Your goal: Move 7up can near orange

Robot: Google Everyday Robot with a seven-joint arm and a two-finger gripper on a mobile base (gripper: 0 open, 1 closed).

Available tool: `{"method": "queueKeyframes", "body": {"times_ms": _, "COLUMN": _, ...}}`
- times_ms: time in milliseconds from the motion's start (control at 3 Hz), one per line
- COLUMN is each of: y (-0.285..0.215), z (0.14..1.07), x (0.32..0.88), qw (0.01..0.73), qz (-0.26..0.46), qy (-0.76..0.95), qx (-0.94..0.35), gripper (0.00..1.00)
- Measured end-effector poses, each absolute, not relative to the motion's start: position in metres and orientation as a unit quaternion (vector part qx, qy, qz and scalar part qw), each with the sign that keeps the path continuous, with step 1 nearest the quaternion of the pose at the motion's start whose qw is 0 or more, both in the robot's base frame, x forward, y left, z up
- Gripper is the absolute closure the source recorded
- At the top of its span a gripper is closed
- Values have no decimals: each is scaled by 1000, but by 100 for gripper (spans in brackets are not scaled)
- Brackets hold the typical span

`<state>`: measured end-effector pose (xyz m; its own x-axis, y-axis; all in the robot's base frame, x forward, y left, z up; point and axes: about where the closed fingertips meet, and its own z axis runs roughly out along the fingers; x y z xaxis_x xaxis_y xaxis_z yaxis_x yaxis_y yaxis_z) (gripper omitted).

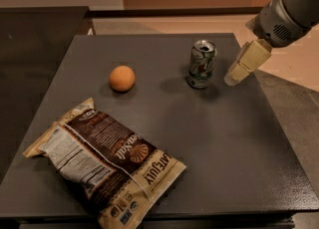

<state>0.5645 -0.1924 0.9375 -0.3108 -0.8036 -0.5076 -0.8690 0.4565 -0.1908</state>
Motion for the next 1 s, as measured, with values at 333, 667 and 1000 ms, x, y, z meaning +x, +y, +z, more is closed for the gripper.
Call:
{"method": "queueKeyframes", "body": {"times_ms": 333, "y": -174, "z": 923, "x": 584, "qw": 288, "qz": 92, "qy": 801, "qx": -516, "gripper": 0}}
{"method": "queueKeyframes", "body": {"times_ms": 667, "y": -157, "z": 911, "x": 600, "qw": 296, "qz": 119, "qy": 795, "qx": -517, "gripper": 0}}
{"method": "queueKeyframes", "body": {"times_ms": 1000, "y": -143, "z": 903, "x": 614, "qw": 304, "qz": 139, "qy": 788, "qx": -516, "gripper": 0}}
